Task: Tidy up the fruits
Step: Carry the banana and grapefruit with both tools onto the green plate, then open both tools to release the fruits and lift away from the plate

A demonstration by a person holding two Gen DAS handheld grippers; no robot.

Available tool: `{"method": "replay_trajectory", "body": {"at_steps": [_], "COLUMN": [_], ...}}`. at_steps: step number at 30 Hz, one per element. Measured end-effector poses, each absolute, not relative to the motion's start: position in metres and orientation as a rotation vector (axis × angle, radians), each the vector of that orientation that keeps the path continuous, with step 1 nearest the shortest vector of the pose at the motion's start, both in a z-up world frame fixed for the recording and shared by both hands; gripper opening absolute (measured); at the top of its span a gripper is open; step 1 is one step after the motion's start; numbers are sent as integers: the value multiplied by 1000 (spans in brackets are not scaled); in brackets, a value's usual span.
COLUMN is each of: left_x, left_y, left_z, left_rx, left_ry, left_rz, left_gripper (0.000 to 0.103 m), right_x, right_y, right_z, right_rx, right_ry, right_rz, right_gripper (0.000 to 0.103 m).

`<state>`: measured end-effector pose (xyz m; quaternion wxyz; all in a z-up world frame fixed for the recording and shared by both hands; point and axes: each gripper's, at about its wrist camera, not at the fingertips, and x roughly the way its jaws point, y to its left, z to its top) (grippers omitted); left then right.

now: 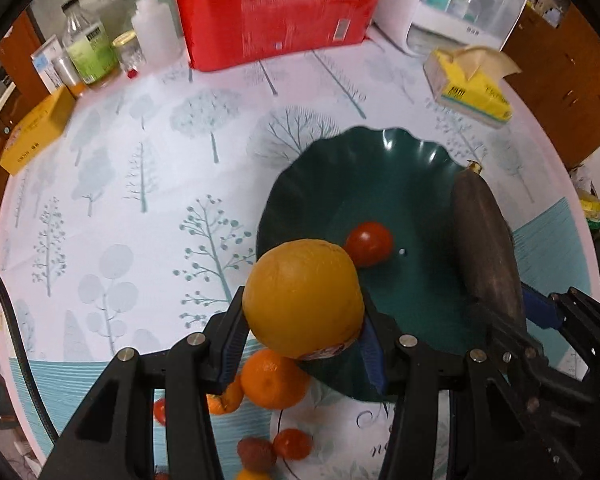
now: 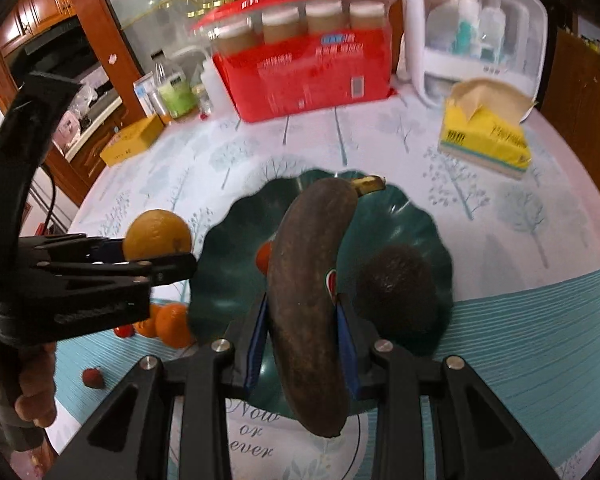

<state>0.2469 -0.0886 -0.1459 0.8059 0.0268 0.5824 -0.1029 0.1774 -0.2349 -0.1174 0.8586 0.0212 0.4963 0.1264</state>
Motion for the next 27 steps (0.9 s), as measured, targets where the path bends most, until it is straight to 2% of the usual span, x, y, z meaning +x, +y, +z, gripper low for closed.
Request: {"method": "replay_trajectory", "body": {"at_steps": [19,22,24,27], "left_x": [263,263,262,259], "left_y": [-118,-119,-118,-114], "left_z": [-184,-181,-176,-168], "left_rx": [107,121,116,105], "left_ry": [1307,1290,1280,1271], "left_rz": [-254,-249,-248,-247], "left_gripper": [50,59,69,77], "right_x": [204,203,201,198], "right_y": [-242,-241,-240,-237], "right_z": [-176,-173,-169,-162], "right_rx": [48,42,34,9], "right_ry": [1156,1141,1119,1098], "right_rz": [259,259,272,271], "right_gripper": [34,34,36,44]}}
